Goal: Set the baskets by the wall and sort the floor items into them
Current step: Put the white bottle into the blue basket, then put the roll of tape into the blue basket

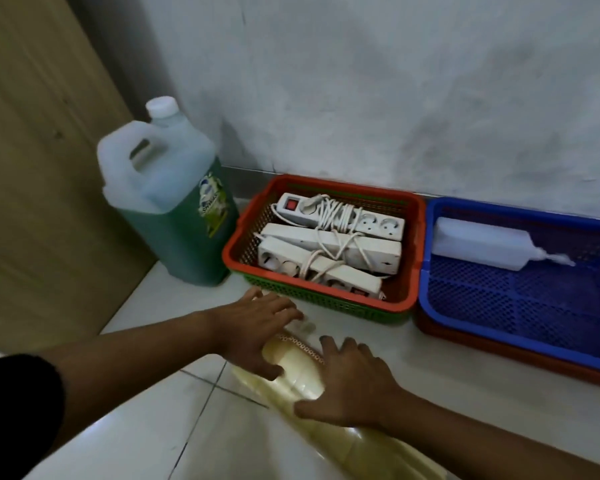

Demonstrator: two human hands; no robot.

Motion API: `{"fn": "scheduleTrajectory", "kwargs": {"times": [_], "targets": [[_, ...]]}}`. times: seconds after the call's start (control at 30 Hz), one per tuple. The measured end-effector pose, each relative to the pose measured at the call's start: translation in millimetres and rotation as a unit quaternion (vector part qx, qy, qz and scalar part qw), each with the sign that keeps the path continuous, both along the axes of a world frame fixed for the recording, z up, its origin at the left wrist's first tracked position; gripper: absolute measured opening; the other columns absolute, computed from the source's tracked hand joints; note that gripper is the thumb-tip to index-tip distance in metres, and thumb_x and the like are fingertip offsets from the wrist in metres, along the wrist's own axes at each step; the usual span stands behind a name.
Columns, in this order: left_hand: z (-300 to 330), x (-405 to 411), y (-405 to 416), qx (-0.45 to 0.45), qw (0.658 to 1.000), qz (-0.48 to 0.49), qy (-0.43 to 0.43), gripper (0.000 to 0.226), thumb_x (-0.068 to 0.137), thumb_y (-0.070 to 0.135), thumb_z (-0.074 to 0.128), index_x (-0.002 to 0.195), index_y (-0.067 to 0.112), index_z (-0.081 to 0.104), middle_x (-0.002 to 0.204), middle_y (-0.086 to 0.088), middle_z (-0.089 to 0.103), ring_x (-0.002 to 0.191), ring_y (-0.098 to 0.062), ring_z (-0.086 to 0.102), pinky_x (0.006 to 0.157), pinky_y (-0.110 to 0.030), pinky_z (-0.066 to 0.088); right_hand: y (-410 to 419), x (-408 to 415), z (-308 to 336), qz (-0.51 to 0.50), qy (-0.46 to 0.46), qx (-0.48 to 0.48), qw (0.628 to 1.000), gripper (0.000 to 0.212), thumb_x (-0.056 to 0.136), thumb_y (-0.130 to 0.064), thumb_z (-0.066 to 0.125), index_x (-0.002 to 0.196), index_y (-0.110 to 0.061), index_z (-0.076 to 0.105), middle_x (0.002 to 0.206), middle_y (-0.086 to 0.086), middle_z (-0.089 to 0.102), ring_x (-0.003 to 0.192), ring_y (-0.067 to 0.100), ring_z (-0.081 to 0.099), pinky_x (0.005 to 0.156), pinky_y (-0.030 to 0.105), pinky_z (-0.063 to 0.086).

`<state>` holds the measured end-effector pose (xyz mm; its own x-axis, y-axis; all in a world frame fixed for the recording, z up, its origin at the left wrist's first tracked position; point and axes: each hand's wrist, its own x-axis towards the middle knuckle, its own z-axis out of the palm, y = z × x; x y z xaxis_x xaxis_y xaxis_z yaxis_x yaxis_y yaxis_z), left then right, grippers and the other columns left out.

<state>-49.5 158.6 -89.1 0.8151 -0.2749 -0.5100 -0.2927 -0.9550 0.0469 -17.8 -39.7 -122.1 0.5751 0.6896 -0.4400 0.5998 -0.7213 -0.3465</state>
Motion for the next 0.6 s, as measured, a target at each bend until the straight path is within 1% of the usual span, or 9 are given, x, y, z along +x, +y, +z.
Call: {"fn": "scheduleTrajectory", "kwargs": {"times": [0.07, 0.17, 0.27, 0.33, 0.4, 0.43, 0.5, 0.6], "targets": [[-1, 1, -2, -0.003, 1.000, 0.004, 0.010, 0.093, 0.073, 0.064, 0.060, 0.146, 0.022, 0.019, 0.153, 0.000, 0.027, 0.139, -0.018, 0.025, 0.114, -0.043, 0.018, 0, -2, -8, -0.004, 0.045, -0.013, 0.999, 0.112, 0.052, -0.079, 0.063, 0.139, -0.021, 0.023, 0.128, 0.014, 0.048, 0.116, 0.035, 0.048, 0.093, 0.045, 0.043], [-3, 1, -9, 0.022, 0.999, -0.034, 0.030, 0.104, 0.065, 0.066, 0.066, 0.146, 0.022, 0.018, 0.153, -0.001, 0.028, 0.139, -0.020, 0.027, 0.116, -0.047, 0.015, -5, 0, -14, 0.004, 0.078, -0.012, 0.997, 0.124, 0.040, -0.084, 0.066, 0.140, -0.025, 0.020, 0.130, 0.010, 0.052, 0.116, 0.030, 0.052, 0.093, 0.044, 0.046], [-13, -4, -18, 0.044, 0.996, -0.064, 0.042, 0.114, 0.057, 0.063, 0.075, 0.145, 0.017, 0.018, 0.150, -0.006, 0.033, 0.135, -0.024, 0.034, 0.116, -0.045, 0.019, -9, 2, -16, 0.004, 0.096, 0.006, 0.995, 0.126, 0.038, -0.083, 0.069, 0.140, -0.026, 0.021, 0.131, 0.003, 0.054, 0.116, 0.026, 0.053, 0.093, 0.041, 0.046], [-18, -5, -23, 0.050, 0.997, -0.060, 0.027, 0.114, 0.056, 0.060, 0.078, 0.144, 0.015, 0.021, 0.146, -0.008, 0.039, 0.128, -0.025, 0.042, 0.112, -0.040, 0.029, -11, 2, -17, -0.003, 0.095, 0.018, 0.995, 0.123, 0.039, -0.081, 0.070, 0.140, -0.028, 0.023, 0.131, 0.001, 0.055, 0.116, 0.026, 0.053, 0.091, 0.039, 0.047], [-15, -2, -26, 0.051, 0.997, -0.057, 0.014, 0.112, 0.054, 0.060, 0.078, 0.142, 0.016, 0.025, 0.139, -0.008, 0.045, 0.120, -0.025, 0.047, 0.103, -0.037, 0.039, -13, 4, -14, -0.001, 0.080, 0.023, 0.997, 0.120, 0.040, -0.079, 0.071, 0.139, -0.029, 0.025, 0.129, 0.002, 0.056, 0.114, 0.026, 0.053, 0.090, 0.040, 0.047], [-10, 0, -28, 0.048, 0.997, -0.057, 0.009, 0.111, 0.053, 0.061, 0.078, 0.141, 0.018, 0.027, 0.136, -0.007, 0.048, 0.116, -0.023, 0.049, 0.099, -0.035, 0.042, -14, 7, -11, -0.003, 0.074, 0.026, 0.997, 0.119, 0.041, -0.078, 0.072, 0.139, -0.030, 0.025, 0.129, 0.003, 0.056, 0.114, 0.027, 0.054, 0.090, 0.040, 0.047], [6, 11, -29, 0.033, 0.998, -0.056, -0.002, 0.109, 0.049, 0.063, 0.078, 0.138, 0.023, 0.030, 0.132, -0.004, 0.051, 0.111, -0.021, 0.051, 0.091, -0.032, 0.044, -19, 15, 4, -0.015, 0.068, 0.039, 0.997, 0.116, 0.040, -0.077, 0.073, 0.138, -0.036, 0.025, 0.128, 0.000, 0.057, 0.113, 0.025, 0.055, 0.088, 0.039, 0.048], [43, 35, -29, 0.002, 0.998, -0.060, -0.031, 0.112, 0.041, 0.070, 0.072, 0.137, 0.032, 0.029, 0.130, 0.001, 0.052, 0.109, -0.016, 0.052, 0.087, -0.029, 0.044, -30, 32, 40, -0.034, 0.052, 0.085, 0.994, 0.112, 0.040, -0.076, 0.073, 0.137, -0.040, 0.029, 0.132, -0.007, 0.056, 0.112, 0.019, 0.055, 0.090, 0.038, 0.050]]}}
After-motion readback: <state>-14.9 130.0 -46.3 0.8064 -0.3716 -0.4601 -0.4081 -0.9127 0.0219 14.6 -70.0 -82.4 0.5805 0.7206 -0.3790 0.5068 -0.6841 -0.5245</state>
